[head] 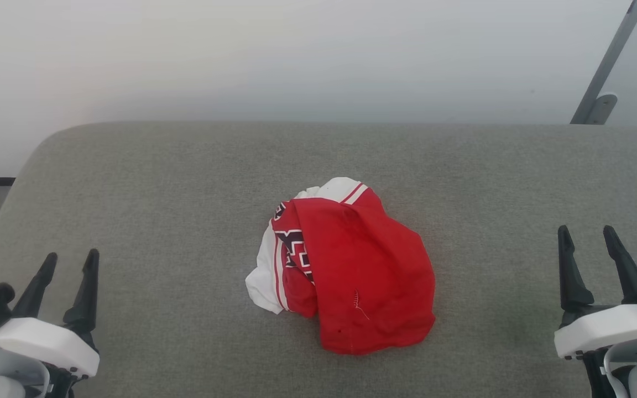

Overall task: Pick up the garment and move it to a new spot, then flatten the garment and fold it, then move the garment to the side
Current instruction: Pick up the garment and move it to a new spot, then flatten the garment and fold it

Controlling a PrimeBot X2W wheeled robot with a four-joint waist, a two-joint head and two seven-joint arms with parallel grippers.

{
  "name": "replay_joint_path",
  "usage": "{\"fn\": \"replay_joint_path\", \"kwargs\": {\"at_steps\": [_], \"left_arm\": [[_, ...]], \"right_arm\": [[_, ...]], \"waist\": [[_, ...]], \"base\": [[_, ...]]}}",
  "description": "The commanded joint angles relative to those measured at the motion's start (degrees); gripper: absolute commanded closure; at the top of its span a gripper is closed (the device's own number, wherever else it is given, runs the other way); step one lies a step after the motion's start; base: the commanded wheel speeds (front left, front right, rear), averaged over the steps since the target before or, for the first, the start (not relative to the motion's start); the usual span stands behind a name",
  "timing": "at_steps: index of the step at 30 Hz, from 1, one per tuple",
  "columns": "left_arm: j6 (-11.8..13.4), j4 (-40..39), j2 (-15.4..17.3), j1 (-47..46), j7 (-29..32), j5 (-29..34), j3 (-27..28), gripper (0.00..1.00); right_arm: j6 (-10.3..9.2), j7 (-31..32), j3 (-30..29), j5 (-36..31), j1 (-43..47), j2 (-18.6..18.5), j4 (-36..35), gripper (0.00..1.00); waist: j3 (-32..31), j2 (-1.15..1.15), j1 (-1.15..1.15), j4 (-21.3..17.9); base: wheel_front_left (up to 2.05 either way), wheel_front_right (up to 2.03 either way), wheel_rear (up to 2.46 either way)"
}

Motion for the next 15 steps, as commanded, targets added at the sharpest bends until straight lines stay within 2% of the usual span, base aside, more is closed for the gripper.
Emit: {"fn": "replay_joint_path", "kwargs": {"at_steps": [1, 15], "left_arm": [[0.0, -0.33, -0.11, 0.82, -0.44, -0.05, 0.31, 0.0], [-0.02, -0.98, -0.28, 1.57, -0.65, 0.32, 0.89, 0.0]], "right_arm": [[0.0, 0.21, -0.03, 0.14, 0.52, -0.12, -0.3, 0.0], [0.0, 0.27, 0.46, 0.28, 0.21, -0.26, 0.09, 0.0]], "waist": [[0.0, 0.0, 0.0, 0.12], [-0.39, 0.0, 0.0, 0.19]], "base": [[0.0, 0.0, 0.0], [0.0, 0.0, 0.0]]}}
